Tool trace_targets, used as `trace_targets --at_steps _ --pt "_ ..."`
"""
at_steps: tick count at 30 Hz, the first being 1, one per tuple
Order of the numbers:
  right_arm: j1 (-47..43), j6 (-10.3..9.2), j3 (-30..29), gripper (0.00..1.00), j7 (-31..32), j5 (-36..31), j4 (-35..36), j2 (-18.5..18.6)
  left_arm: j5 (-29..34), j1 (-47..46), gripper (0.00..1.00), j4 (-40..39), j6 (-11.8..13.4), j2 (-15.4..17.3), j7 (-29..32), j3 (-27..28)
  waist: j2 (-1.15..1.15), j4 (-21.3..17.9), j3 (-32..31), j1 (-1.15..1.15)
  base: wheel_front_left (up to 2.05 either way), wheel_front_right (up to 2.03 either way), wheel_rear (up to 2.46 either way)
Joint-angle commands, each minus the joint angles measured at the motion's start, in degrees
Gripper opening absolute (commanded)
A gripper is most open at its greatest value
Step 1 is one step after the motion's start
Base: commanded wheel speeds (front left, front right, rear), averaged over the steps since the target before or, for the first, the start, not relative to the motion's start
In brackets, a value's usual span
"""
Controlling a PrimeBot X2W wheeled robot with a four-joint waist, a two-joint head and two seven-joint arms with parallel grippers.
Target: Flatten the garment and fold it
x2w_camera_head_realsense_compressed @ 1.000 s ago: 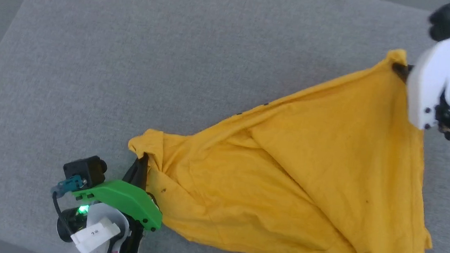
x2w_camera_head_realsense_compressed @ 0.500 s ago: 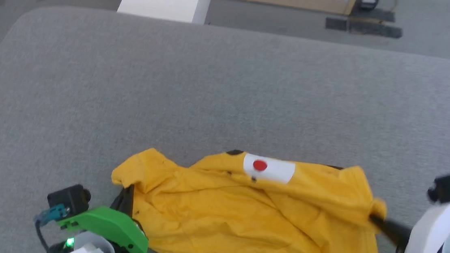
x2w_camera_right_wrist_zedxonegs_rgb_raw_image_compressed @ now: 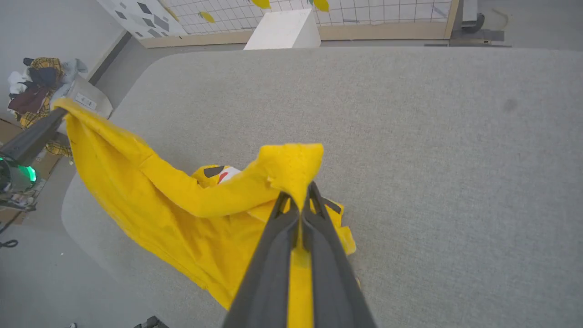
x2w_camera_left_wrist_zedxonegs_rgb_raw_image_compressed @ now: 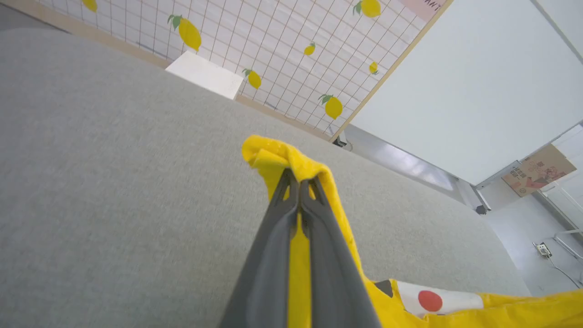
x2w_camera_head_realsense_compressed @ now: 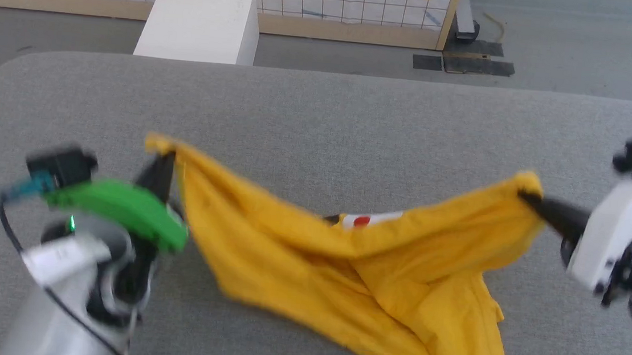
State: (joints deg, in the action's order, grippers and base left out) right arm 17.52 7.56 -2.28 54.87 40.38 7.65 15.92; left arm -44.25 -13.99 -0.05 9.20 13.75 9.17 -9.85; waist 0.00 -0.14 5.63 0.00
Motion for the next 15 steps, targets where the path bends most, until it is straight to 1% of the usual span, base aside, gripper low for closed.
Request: trace_targets --at_steps 1,3,4,5,7,8,10,11,12,15 --pt "4.5 -0.08 0.1 0.0 1.2 0.1 -1.4 0.5 -1.4 -5.6 0.0 0.6 -1.2 0.0 1.3 0.6 0.0 0.5 0.8 0.0 0.0 0.0 0.0" --pt "11.3 -0.08 -0.1 0.0 2.7 -0.3 -3.9 1.0 -0.4 -13.3 0.0 2.9 -2.3 2.0 3.9 -0.1 0.0 0.7 1.7 0.0 0.0 0.0 0.0" --pt "14.4 -0.08 -0.3 0.0 3.2 -0.7 -5.1 1.0 -1.2 -16.8 0.0 4.1 -2.5 1.6 4.5 0.4 0.0 0.8 2.1 0.0 0.0 0.0 0.0" --pt "18.2 -0.08 -0.6 0.0 3.8 -1.4 -6.8 1.0 0.4 -21.3 0.0 5.9 -2.9 3.1 5.6 -0.4 0.0 0.8 2.8 0.0 0.0 0.0 0.0" --pt "24.9 -0.08 -0.7 0.0 4.3 -3.2 -9.6 0.8 0.8 -29.3 0.0 9.4 -3.2 3.3 6.8 -0.5 0.0 0.6 4.2 0.0 0.0 0.0 0.0" --pt "28.1 -0.08 -0.9 0.0 4.1 -4.0 -11.0 0.5 2.4 -32.8 0.0 11.0 -3.4 4.4 7.4 -1.2 0.0 0.3 5.0 0.0 0.0 0.0 0.0" --pt "35.0 -0.08 -1.8 0.0 2.9 -5.7 -14.9 -1.2 3.4 -40.2 0.0 14.8 -2.9 4.7 7.8 -1.0 0.0 -0.4 6.9 0.0 0.0 0.0 0.0" --pt "38.9 -0.08 -2.5 0.0 2.1 -6.8 -17.1 -2.3 5.0 -44.2 0.0 16.8 -2.4 5.5 8.0 -1.3 0.0 -0.9 8.2 0.0 0.0 0.0 0.0" --pt "41.9 -0.08 -2.9 0.0 1.3 -7.8 -18.8 -3.2 5.3 -47.3 0.0 18.3 -1.9 5.5 7.9 -0.9 0.0 -1.3 9.3 0.0 0.0 0.0 0.0" --pt "52.1 -0.08 -3.5 0.0 -3.1 -12.6 -23.9 -4.9 8.9 -57.9 0.0 22.9 -0.7 7.0 6.4 -1.2 0.0 -2.8 13.3 0.0 0.0 0.0 0.0"
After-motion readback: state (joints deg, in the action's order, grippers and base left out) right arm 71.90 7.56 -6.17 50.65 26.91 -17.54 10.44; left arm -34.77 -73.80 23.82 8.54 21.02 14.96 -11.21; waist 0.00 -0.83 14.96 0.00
